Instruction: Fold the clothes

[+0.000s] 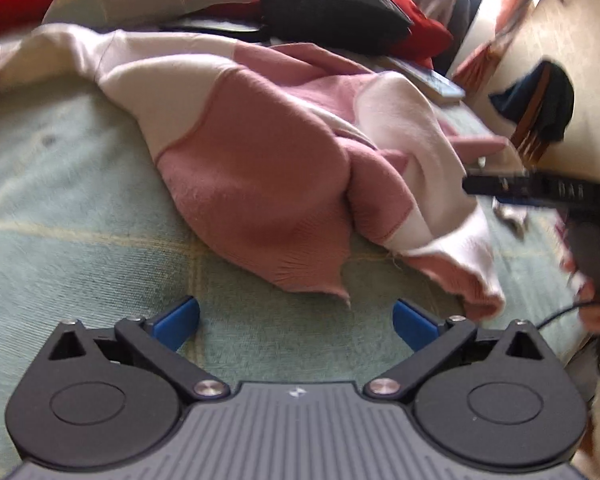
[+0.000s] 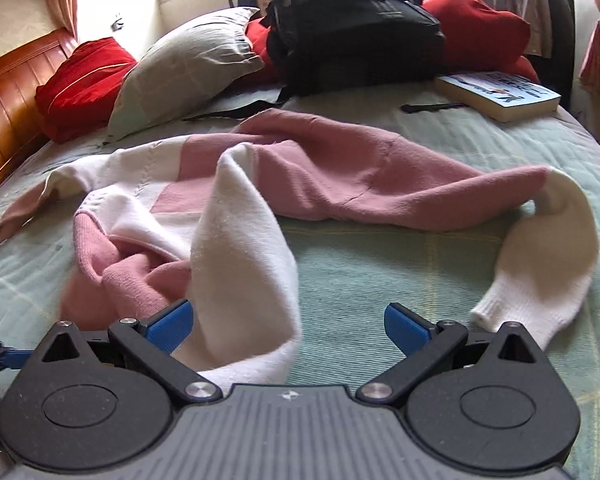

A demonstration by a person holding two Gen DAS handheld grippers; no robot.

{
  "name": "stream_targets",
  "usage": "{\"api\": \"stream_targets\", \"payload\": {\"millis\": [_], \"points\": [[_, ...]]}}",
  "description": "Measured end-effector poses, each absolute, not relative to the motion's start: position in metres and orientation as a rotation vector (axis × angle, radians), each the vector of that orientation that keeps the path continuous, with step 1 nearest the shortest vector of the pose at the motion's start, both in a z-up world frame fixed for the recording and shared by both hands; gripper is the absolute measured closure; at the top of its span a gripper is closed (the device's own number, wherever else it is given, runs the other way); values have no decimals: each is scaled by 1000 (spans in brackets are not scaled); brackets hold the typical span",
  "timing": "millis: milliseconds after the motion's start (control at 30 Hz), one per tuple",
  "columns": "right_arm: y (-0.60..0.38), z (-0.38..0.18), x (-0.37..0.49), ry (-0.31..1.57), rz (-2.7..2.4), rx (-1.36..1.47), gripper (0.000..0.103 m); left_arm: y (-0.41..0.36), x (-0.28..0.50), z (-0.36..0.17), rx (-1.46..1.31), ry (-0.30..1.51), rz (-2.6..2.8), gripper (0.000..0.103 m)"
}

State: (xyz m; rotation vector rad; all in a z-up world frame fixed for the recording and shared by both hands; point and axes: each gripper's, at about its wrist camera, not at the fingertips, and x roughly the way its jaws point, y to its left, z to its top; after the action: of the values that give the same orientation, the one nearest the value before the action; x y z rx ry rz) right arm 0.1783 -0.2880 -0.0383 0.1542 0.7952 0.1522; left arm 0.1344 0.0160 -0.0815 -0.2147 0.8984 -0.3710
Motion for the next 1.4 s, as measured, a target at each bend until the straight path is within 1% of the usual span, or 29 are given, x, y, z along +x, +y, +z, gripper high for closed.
{"api": "stream_targets", "payload": {"millis": [200, 300, 433, 667, 900, 967, 1000, 1033, 1133, 1167, 1200, 1233, 1300, 1333, 1400], "points": [[-293, -47, 185, 816, 145, 180, 0, 51, 138, -93, -422, 862, -490, 1], [-298, -49, 187, 810, 146, 209, 0, 59, 144, -92, -522, 880, -487, 1], [-300, -47, 188, 793, 161, 231, 0, 54, 162, -94, -566, 890, -506, 1], [-299, -46, 189, 787, 177, 230, 0, 70, 207, -111, -775, 861, -527, 1], [-304, -49, 191, 794, 164, 234, 0, 51, 193, -112, -730, 860, -687, 1], [-305, -52, 193, 802, 154, 242, 0, 55, 199, -117, -766, 855, -646, 6], [-306, -53, 194, 806, 150, 246, 0, 58, 202, -119, -785, 852, -615, 18], [-306, -54, 194, 810, 149, 247, 0, 61, 206, -121, -803, 848, -584, 37], [-307, -54, 193, 811, 149, 242, 0, 72, 206, -133, -878, 842, -523, 59], [-308, -54, 192, 808, 146, 240, 0, 72, 203, -133, -875, 836, -514, 62], [-309, -54, 192, 805, 142, 242, 0, 71, 201, -134, -870, 830, -504, 67], [-310, -54, 192, 805, 139, 245, 0, 70, 199, -134, -864, 823, -494, 75], [-312, -54, 193, 806, 138, 255, 0, 65, 197, -125, -824, 809, -488, 78], [-312, -54, 193, 808, 142, 260, 0, 63, 196, -120, -803, 802, -486, 84], [-312, -53, 191, 811, 173, 261, 0, 61, 194, -109, -769, 781, -486, 88]]}}
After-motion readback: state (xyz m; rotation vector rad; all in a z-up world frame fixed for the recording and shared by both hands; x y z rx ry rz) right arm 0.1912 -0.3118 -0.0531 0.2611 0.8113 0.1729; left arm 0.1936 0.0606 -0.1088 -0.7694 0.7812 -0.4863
